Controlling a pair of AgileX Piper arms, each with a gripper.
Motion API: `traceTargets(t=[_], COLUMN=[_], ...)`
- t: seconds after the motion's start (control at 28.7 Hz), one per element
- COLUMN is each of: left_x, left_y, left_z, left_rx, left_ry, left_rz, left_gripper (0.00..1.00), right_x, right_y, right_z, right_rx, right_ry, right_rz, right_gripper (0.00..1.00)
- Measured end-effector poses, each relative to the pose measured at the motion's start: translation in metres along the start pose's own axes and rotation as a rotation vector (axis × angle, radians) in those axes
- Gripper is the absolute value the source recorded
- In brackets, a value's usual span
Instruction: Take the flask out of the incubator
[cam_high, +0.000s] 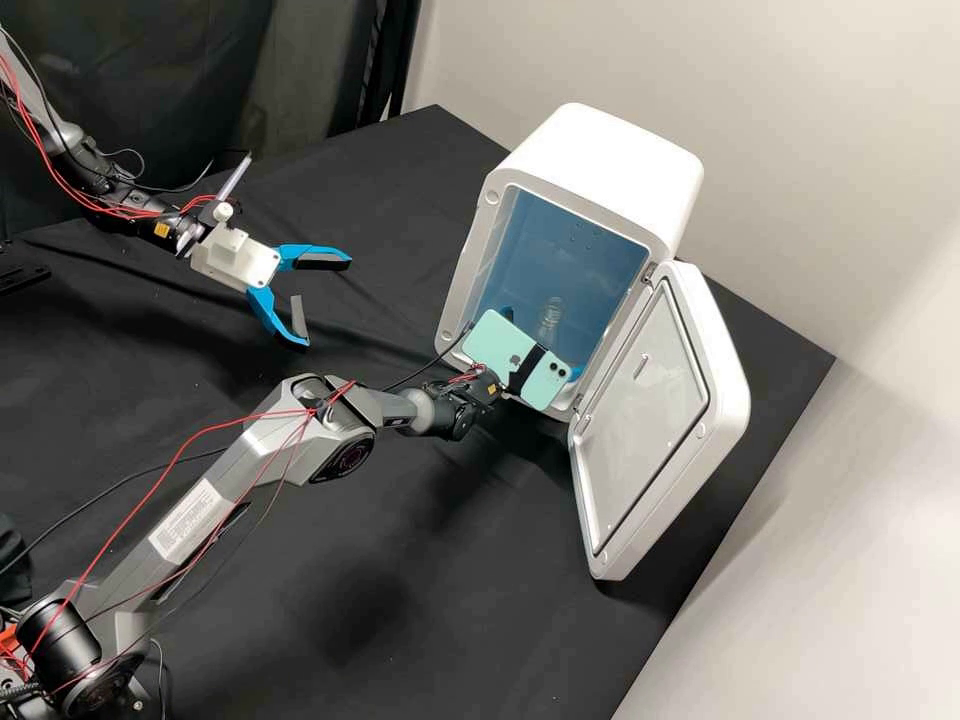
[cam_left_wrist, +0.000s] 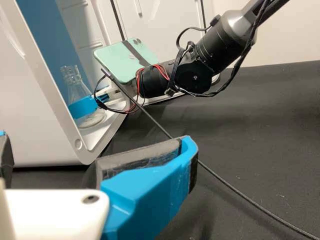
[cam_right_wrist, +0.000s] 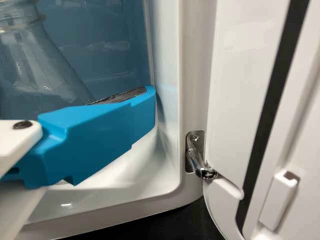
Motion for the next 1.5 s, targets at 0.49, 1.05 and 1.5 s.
traceTargets(t=[0.49, 1.05, 1.5], left_x=[-0.0002, -0.0015, -0.0015], left_y=[0.0004, 0.0036, 0.0036], left_z=[0.0000, 0.0003, 0.0003], left_rx=[0.000, 0.002, 0.002], left_ry=[0.000, 0.000, 0.000], left_rz=[0.001, 0.011, 0.011], left_gripper=[1.00, 1.00, 1.00], right_x=[0.0000, 0.0000, 0.0000], right_y=[0.0000, 0.0000, 0.0000], right_z=[0.0000, 0.0000, 0.0000], right_rx=[0.000, 0.000, 0.000], right_ry=[0.000, 0.000, 0.000], right_rz=[0.000, 0.000, 0.000], right_gripper=[1.00, 0.00, 0.00])
